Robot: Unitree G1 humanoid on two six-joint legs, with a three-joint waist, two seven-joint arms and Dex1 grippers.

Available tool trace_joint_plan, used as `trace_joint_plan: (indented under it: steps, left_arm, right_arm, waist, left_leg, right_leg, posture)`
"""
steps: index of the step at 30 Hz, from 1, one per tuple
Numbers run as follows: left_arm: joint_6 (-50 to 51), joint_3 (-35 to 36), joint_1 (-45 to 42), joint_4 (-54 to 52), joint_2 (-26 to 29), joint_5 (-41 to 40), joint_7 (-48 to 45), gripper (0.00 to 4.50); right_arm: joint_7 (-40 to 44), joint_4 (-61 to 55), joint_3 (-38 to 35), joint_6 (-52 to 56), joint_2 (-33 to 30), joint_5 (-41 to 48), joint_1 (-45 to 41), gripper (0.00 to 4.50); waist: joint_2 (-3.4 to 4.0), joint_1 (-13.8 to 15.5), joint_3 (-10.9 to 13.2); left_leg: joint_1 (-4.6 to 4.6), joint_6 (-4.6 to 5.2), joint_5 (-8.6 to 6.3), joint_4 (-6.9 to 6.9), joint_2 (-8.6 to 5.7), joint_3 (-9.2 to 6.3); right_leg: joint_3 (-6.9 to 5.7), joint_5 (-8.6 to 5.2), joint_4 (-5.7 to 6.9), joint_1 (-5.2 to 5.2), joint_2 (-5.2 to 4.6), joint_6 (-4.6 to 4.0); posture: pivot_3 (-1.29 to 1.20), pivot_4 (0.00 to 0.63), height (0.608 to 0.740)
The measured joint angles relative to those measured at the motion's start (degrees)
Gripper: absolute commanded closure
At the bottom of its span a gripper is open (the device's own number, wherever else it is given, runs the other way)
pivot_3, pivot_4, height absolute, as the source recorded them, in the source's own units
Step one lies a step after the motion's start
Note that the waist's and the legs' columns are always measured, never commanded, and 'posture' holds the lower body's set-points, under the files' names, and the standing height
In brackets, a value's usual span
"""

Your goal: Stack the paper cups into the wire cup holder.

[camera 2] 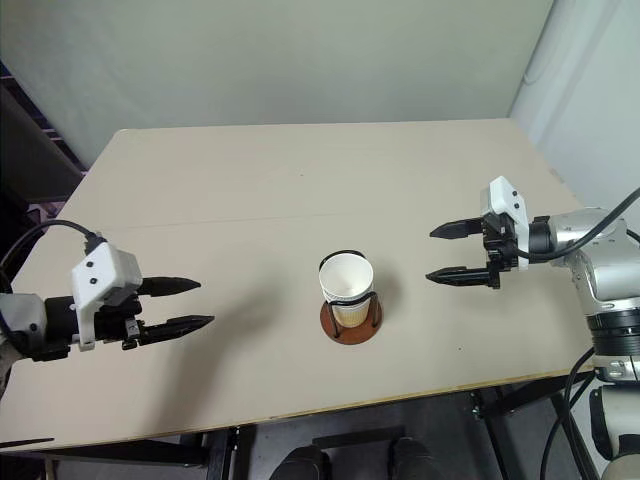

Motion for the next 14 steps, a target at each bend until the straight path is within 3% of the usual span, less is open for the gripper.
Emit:
trace_joint_plan:
  steps: [7, 14]
  left_arm:
    - [1.4, 8.7, 4.0, -1.0, -0.9, -4.3, 0.4, 1.30]
    - [2.1, 9.6, 5.9, -4.2, -3.8, -6.5, 4.0, 1.30]
  right_arm:
    - [0.6, 0.7, -0.2, 0.1, -0.9, 0.2, 0.0, 0.08]
    - [0.5, 2.5, -0.2, -0.6, -0.3, 0.0, -0.4, 0.08]
  waist:
    - [0.01, -0.3, 0.0]
    - [0.01, -0.3, 0.0]
  left_leg:
    - [0.21, 0.01, -0.01, -0.04, 0.01, 0.04]
    - [0.23, 0.01, -0.01, -0.06, 0.03, 0.05]
  right_leg:
    - [0.03, -0.03, 0.20, 0.07, 0.00, -0.09]
    - [0.03, -0.01, 0.23, 0.07, 0.00, -0.13]
  posture:
    - [0.00, 0.150, 0.740]
    - [0.00, 0.150, 0.740]
